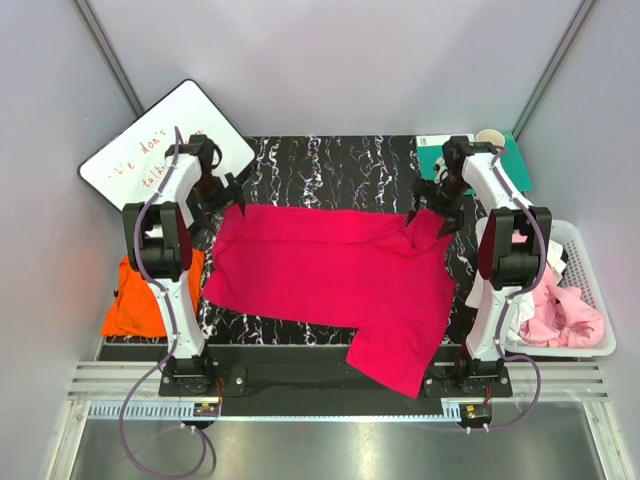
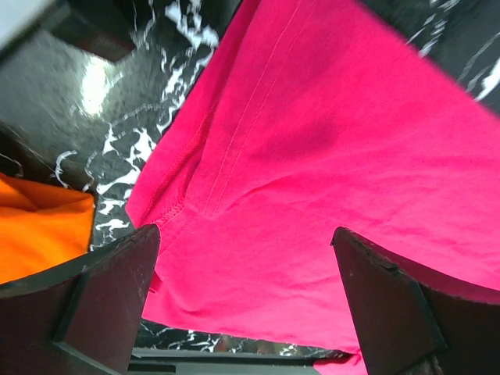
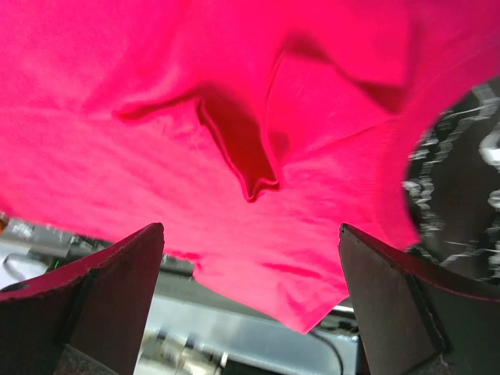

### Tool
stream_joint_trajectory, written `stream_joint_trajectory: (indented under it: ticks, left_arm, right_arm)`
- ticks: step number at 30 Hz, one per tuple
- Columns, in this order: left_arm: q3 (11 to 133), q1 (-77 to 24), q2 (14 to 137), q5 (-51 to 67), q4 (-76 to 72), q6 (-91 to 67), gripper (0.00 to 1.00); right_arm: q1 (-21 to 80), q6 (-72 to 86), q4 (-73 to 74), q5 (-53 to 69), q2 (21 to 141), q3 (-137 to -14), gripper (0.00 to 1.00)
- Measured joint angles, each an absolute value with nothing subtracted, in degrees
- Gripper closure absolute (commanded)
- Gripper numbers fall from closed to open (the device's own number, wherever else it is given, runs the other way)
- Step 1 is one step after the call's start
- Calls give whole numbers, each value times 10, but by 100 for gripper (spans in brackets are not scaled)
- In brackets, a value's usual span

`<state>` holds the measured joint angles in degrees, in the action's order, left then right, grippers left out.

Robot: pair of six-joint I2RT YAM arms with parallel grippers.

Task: Fold and stack the t-shirts
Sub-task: Fold the flattened tshirt in 1/3 of the way

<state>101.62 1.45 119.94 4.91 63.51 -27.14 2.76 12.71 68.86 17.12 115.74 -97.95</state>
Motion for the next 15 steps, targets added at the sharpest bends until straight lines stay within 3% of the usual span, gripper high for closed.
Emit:
stream_joint_trajectory:
  ticks: [7, 12, 13, 15]
  left_arm:
    - [1067, 15, 1204, 44, 635, -268, 2]
    - [1107, 15, 1231, 44, 633, -264, 11]
    - [1111, 15, 1238, 44, 633, -263, 14]
    - [1118, 15, 1251, 45, 634, -259, 35]
  right_arm:
    - [28, 127, 683, 92, 1155, -1019, 5]
    - [28, 129, 665, 54, 1195, -1032, 7]
    - [28, 129, 659, 49, 1206, -1032, 8]
    - [28, 129, 649, 38, 1224, -1032, 16]
